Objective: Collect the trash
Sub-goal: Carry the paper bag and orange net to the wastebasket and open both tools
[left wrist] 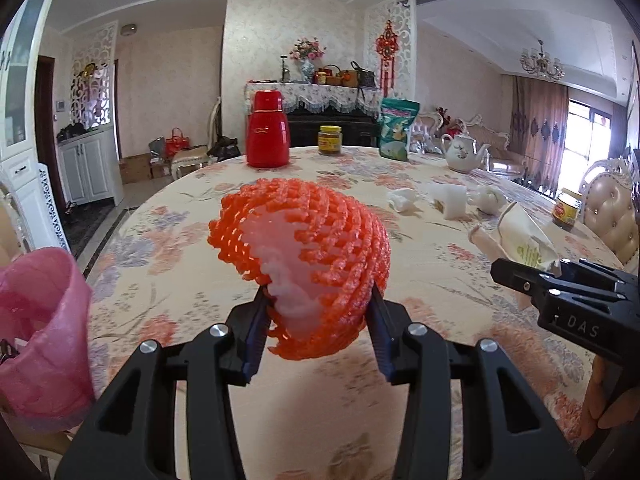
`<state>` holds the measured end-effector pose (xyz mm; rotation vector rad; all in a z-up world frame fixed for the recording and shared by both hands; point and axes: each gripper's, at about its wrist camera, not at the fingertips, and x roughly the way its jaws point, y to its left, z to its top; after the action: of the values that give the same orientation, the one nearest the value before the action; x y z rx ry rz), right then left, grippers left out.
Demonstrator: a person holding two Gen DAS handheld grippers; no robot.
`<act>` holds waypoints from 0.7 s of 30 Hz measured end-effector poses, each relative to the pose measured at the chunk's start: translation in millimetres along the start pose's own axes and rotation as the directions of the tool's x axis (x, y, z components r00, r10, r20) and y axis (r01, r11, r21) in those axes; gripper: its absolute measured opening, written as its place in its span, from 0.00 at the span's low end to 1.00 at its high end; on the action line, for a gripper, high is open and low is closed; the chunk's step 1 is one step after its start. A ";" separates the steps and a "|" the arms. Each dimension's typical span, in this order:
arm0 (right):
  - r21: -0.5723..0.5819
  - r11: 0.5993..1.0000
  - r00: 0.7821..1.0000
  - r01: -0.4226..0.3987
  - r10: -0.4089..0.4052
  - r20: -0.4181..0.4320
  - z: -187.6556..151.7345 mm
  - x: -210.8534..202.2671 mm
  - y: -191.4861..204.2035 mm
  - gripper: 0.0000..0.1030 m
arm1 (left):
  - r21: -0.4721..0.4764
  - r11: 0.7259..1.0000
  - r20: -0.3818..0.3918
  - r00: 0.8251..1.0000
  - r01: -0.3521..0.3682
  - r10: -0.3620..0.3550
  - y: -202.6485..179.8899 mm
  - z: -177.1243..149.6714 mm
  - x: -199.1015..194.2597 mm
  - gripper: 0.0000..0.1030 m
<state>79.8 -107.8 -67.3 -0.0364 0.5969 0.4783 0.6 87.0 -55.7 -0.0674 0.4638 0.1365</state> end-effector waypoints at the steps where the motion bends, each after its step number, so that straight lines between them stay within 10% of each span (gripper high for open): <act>1: -0.005 1.000 1.000 -0.007 0.007 -0.001 0.7 1.1 4.7 0.44 | -0.004 1.000 0.004 1.000 -0.009 0.009 5.2 -0.6 -2.6 0.42; 21: -0.239 0.936 0.966 -0.260 0.256 -0.046 32.4 46.4 167.3 0.44 | -0.135 0.957 0.063 0.962 -0.256 0.266 142.9 1.2 -61.0 0.43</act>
<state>56.3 66.3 -48.6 -0.1970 0.5567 0.8066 -73.8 221.3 -32.0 -0.1239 0.3815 0.4276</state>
